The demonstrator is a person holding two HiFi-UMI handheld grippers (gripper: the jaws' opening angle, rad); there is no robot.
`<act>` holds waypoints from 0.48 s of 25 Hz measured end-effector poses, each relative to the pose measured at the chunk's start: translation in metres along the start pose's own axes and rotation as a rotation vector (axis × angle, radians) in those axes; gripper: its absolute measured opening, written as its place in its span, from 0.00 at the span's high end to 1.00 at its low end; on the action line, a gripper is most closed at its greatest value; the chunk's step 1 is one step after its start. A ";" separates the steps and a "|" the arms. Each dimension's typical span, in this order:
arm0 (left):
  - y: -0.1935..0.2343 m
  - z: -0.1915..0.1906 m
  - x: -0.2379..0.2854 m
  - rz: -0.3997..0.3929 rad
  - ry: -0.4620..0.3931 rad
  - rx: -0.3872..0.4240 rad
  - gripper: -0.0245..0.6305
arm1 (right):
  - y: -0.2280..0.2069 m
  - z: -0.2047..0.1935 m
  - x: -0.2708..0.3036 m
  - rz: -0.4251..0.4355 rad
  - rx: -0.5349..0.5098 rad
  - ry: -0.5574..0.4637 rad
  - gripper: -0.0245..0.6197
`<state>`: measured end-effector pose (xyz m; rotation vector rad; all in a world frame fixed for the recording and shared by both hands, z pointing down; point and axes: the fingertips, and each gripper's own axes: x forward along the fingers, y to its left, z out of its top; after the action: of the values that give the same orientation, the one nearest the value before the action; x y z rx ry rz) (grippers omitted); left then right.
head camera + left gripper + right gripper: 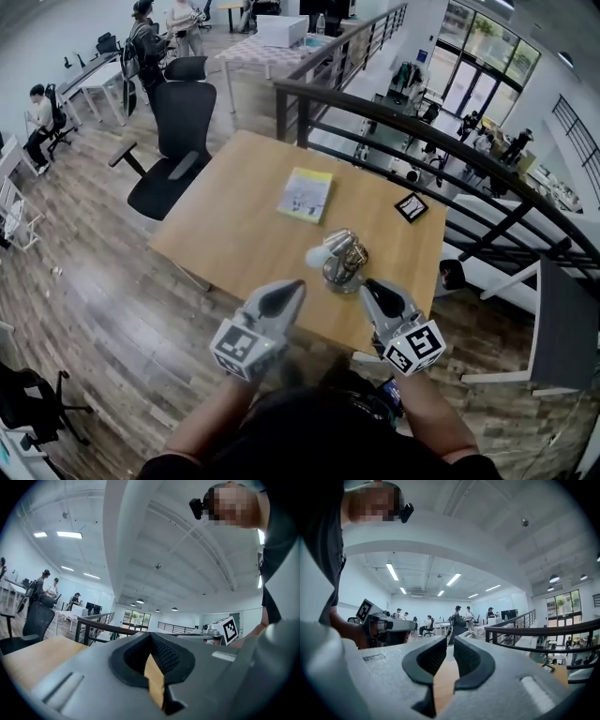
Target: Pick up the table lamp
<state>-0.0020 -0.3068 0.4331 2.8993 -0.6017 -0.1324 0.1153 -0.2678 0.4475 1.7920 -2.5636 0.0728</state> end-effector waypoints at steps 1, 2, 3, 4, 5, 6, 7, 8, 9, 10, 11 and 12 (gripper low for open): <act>0.003 -0.001 0.002 -0.002 0.002 -0.005 0.96 | -0.003 -0.003 0.002 -0.005 0.005 0.006 0.89; 0.005 -0.003 0.003 -0.002 0.006 -0.010 0.96 | -0.007 -0.006 0.003 -0.011 0.014 0.013 0.88; 0.006 -0.005 0.003 -0.002 0.011 -0.015 0.96 | -0.010 -0.009 0.003 -0.019 0.022 0.020 0.86; 0.006 -0.007 0.003 -0.001 0.016 -0.017 0.96 | -0.012 -0.012 0.003 -0.026 0.026 0.025 0.85; 0.007 -0.008 0.003 0.001 0.020 -0.017 0.96 | -0.016 -0.015 0.004 -0.031 0.027 0.027 0.85; 0.009 -0.007 0.004 0.004 0.021 -0.015 0.96 | -0.019 -0.017 0.005 -0.033 0.026 0.028 0.84; 0.011 -0.006 0.005 0.008 0.022 -0.011 0.96 | -0.022 -0.019 0.008 -0.033 0.023 0.029 0.83; 0.013 -0.005 0.006 0.013 0.022 -0.007 0.96 | -0.025 -0.021 0.011 -0.030 0.016 0.033 0.81; 0.015 -0.004 0.007 0.020 0.022 -0.004 0.96 | -0.027 -0.024 0.014 -0.025 0.010 0.038 0.80; 0.017 -0.004 0.008 0.027 0.022 -0.003 0.96 | -0.030 -0.026 0.016 -0.019 0.005 0.045 0.78; 0.017 -0.005 0.009 0.034 0.023 -0.004 0.96 | -0.033 -0.029 0.017 -0.014 0.000 0.052 0.77; 0.018 -0.006 0.010 0.042 0.026 -0.003 0.96 | -0.036 -0.033 0.017 -0.010 -0.006 0.059 0.76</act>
<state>0.0007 -0.3259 0.4417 2.8783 -0.6565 -0.0905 0.1423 -0.2950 0.4818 1.7721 -2.5119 0.1158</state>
